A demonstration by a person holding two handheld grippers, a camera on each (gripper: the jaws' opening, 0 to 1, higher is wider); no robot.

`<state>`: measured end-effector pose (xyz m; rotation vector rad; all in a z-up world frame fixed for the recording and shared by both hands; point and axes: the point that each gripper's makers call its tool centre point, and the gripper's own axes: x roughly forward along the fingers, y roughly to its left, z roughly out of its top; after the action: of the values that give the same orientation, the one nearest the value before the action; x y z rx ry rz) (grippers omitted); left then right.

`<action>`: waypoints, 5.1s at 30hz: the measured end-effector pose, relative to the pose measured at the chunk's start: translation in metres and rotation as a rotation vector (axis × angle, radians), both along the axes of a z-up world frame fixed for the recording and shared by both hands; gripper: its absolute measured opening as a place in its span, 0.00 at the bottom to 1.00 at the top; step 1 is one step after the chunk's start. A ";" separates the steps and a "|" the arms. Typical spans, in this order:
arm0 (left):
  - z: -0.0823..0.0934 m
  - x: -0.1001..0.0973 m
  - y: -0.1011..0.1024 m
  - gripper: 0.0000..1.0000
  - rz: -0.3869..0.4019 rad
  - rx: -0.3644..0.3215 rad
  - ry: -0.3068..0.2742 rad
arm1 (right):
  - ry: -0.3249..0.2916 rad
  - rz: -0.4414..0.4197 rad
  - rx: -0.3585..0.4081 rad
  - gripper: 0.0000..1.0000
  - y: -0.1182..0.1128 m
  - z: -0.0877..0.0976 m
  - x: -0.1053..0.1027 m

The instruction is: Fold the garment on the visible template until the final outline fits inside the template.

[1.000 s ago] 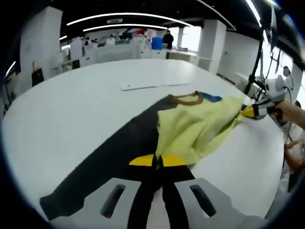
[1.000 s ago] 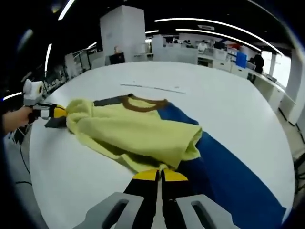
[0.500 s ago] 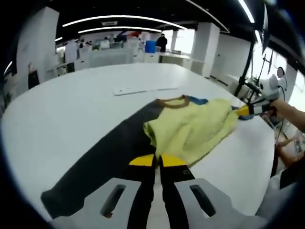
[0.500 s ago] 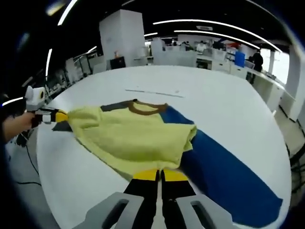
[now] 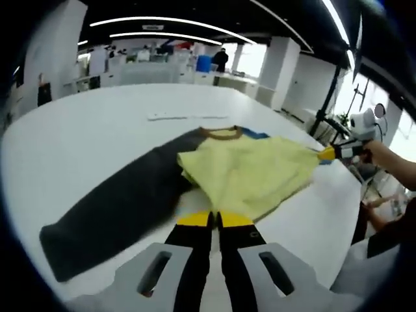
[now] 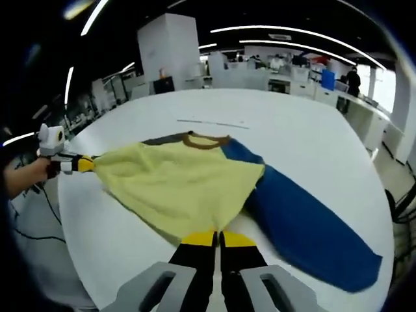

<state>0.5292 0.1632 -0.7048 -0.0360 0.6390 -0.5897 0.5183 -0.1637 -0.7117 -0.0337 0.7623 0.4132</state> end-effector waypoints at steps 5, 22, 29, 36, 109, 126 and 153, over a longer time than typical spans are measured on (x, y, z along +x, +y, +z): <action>0.005 -0.015 -0.001 0.01 -0.006 0.000 -0.014 | 0.017 0.033 -0.018 0.00 0.002 -0.004 -0.014; 0.016 -0.045 0.009 0.00 0.036 -0.026 -0.011 | -0.006 0.039 0.031 0.00 0.007 0.011 -0.046; 0.015 -0.057 0.014 0.00 0.049 -0.049 -0.002 | 0.012 0.058 0.039 0.00 0.014 0.006 -0.061; -0.007 -0.052 0.018 0.00 0.041 0.040 0.024 | 0.033 0.040 0.039 0.00 0.011 -0.002 -0.061; 0.011 -0.107 0.019 0.00 0.181 -0.101 0.077 | 0.075 -0.003 0.092 0.00 0.012 0.007 -0.120; -0.012 -0.141 0.028 0.00 0.159 0.082 0.137 | 0.214 0.018 0.082 0.00 0.020 -0.018 -0.167; -0.062 -0.179 0.045 0.02 0.107 0.346 0.330 | 0.314 0.073 -0.067 0.00 0.007 -0.059 -0.194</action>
<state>0.3506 0.2078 -0.7671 0.1584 1.0469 -0.3655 0.3238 -0.1570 -0.7710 -0.0602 1.0868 0.4687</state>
